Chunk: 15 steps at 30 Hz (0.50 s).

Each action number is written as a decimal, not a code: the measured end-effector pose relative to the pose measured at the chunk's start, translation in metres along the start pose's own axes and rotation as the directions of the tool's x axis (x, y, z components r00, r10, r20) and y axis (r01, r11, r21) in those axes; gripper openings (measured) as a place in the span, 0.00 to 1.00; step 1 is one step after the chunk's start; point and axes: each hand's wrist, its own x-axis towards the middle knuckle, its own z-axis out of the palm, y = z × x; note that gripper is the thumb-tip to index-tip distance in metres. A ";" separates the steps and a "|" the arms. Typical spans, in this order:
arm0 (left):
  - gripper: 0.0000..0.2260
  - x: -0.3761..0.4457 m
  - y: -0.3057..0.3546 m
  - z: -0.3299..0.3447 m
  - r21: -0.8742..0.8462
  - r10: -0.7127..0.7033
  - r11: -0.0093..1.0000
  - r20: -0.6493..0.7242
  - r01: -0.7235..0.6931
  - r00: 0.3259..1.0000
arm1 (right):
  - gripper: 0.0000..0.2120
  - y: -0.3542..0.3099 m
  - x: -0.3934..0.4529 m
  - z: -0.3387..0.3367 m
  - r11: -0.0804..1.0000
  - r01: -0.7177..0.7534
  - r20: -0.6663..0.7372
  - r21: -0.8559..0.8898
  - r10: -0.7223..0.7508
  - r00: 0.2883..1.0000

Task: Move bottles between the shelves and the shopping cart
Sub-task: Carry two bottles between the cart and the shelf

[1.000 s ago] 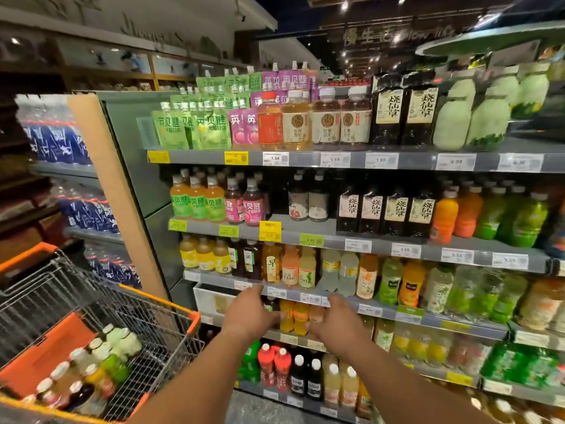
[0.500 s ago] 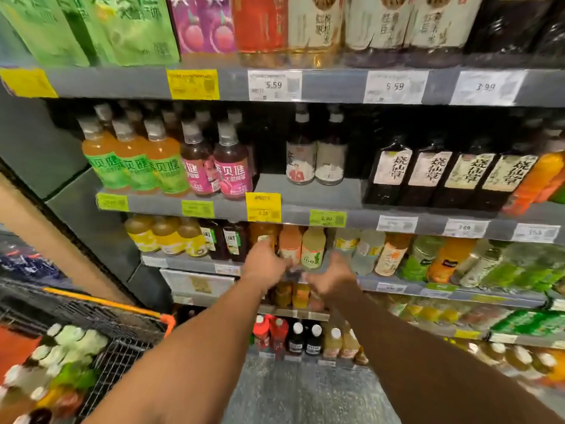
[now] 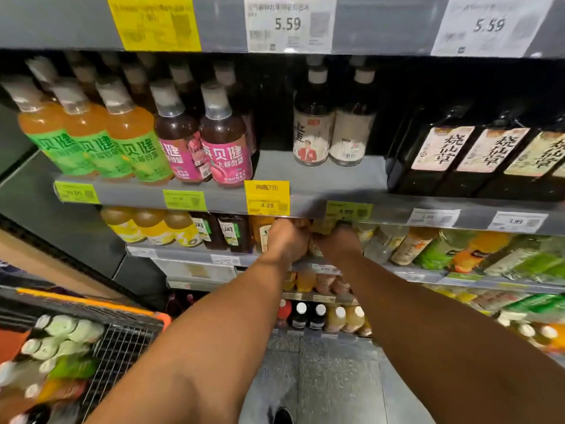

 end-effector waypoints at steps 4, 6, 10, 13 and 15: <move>0.12 0.006 0.000 0.007 0.061 0.052 0.997 -0.039 -0.049 0.998 | 0.13 0.001 0.014 0.005 1.000 -0.006 -0.011 -0.017 0.006 1.000; 0.14 0.012 0.000 0.010 0.046 0.070 0.997 -0.036 -0.068 0.997 | 0.13 0.002 0.022 0.008 0.999 -0.003 0.000 -0.052 0.003 1.000; 0.16 0.014 0.002 0.017 0.166 0.151 0.975 -0.001 -0.149 0.989 | 0.16 0.005 0.034 0.018 0.996 -0.045 -0.013 -0.078 0.044 0.999; 0.17 0.016 -0.002 0.023 0.195 0.171 0.966 -0.001 -0.168 0.985 | 0.18 0.012 0.036 0.027 0.996 -0.083 -0.036 0.023 0.084 0.996; 0.16 0.017 -0.002 0.023 0.256 0.134 0.957 0.021 -0.135 0.991 | 0.19 0.017 0.037 0.031 0.995 -0.073 -0.047 0.070 0.076 0.996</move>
